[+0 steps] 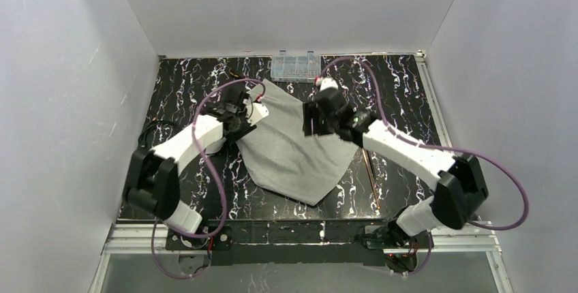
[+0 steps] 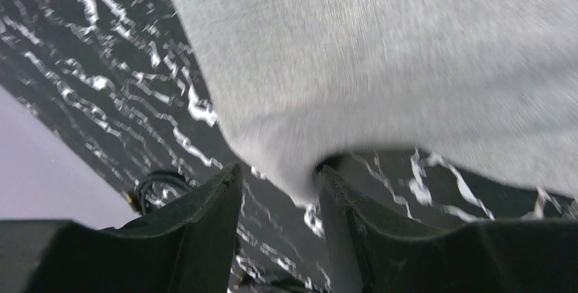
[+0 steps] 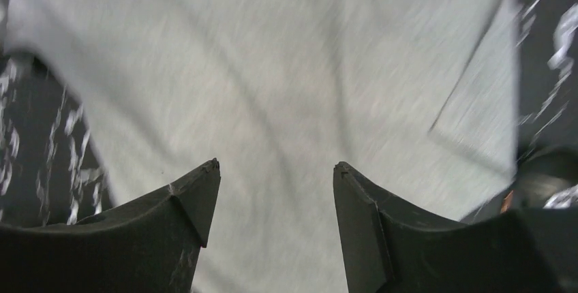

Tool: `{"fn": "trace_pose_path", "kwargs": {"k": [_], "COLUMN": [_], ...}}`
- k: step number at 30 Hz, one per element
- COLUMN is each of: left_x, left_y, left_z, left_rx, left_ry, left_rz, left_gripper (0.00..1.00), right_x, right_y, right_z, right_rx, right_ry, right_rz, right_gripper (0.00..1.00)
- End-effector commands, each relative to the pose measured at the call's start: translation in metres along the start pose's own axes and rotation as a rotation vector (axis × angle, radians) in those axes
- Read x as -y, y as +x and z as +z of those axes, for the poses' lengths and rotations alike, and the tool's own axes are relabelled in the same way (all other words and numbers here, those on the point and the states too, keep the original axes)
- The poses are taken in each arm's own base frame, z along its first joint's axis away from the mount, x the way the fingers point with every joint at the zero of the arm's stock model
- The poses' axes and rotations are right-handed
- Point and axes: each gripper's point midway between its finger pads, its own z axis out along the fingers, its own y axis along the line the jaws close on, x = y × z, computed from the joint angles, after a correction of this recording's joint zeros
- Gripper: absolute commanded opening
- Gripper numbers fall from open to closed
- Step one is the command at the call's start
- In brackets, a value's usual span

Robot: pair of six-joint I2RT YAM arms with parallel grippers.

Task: Fold the napkin into a case and place the utensils inside

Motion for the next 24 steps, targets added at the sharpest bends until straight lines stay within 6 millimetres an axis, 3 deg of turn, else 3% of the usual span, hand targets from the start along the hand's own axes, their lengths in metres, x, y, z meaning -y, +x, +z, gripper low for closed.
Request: {"fn": "trace_pose_path", "kwargs": {"k": [1, 5, 9, 12, 17, 24], "left_x": [0.016, 0.025, 0.031, 0.031, 0.037, 0.059], "left_y": [0.022, 0.027, 0.011, -0.006, -0.024, -0.017], "left_z": [-0.065, -0.095, -0.106, -0.094, -0.059, -0.020], "left_rx": [0.070, 0.097, 0.131, 0.166, 0.183, 0.100], "left_ry": [0.058, 0.115, 0.180, 0.178, 0.167, 0.211], "left_rz": [-0.006, -0.016, -0.076, -0.125, -0.187, -0.100], "left_gripper": [0.46, 0.54, 0.56, 0.56, 0.56, 0.54], "right_x": [0.024, 0.011, -0.009, -0.022, -0.035, -0.011], "right_y": [-0.049, -0.087, -0.097, -0.107, -0.126, -0.100], "right_z": [0.045, 0.097, 0.151, 0.175, 0.192, 0.220], "right_rx": [0.040, 0.073, 0.045, 0.061, 0.103, 0.046], "right_ry": [0.041, 0.039, -0.020, -0.054, -0.087, -0.046], "right_rz": [-0.108, -0.182, -0.182, -0.170, -0.137, -0.096], "right_gripper": [0.70, 0.70, 0.68, 0.67, 0.67, 0.67]}}
